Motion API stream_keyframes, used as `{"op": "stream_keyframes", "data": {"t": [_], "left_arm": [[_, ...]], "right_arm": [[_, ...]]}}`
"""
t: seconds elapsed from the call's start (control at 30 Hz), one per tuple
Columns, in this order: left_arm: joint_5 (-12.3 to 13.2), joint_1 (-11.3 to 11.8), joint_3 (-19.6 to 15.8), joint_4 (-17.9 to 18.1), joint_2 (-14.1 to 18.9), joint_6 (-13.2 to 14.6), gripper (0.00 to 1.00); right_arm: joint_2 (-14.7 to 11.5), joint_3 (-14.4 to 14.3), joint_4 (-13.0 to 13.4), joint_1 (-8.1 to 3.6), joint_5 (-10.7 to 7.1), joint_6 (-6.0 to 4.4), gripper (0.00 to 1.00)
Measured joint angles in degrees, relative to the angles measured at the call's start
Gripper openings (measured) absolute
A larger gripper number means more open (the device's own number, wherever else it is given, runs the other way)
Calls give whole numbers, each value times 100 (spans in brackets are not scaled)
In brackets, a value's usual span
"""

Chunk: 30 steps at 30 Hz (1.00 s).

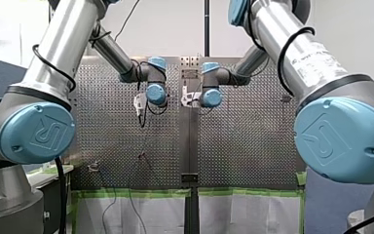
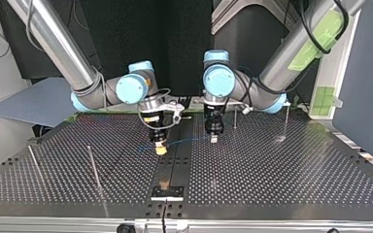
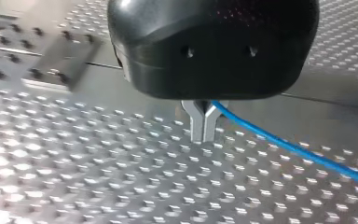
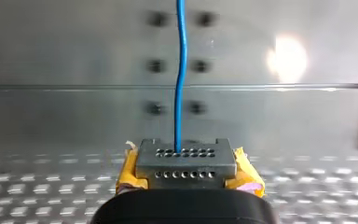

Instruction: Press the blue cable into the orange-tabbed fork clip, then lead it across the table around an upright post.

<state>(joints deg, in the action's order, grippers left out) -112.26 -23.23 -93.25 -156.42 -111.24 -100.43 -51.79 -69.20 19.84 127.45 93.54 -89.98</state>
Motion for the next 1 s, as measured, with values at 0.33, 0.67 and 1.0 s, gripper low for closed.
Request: {"op": "stream_keyframes", "data": {"t": [0.33,0.67,1.0], "left_arm": [[-2,-20,218,-165,478,-37,0],[-3,-77,640,-467,659,-45,0],[13,-121,894,-629,661,-116,0]], "right_arm": [[-483,79,-115,4,4,-4,0],[-924,204,-260,-1,36,-11,0],[-1389,301,-562,-138,272,-12,0]]}}
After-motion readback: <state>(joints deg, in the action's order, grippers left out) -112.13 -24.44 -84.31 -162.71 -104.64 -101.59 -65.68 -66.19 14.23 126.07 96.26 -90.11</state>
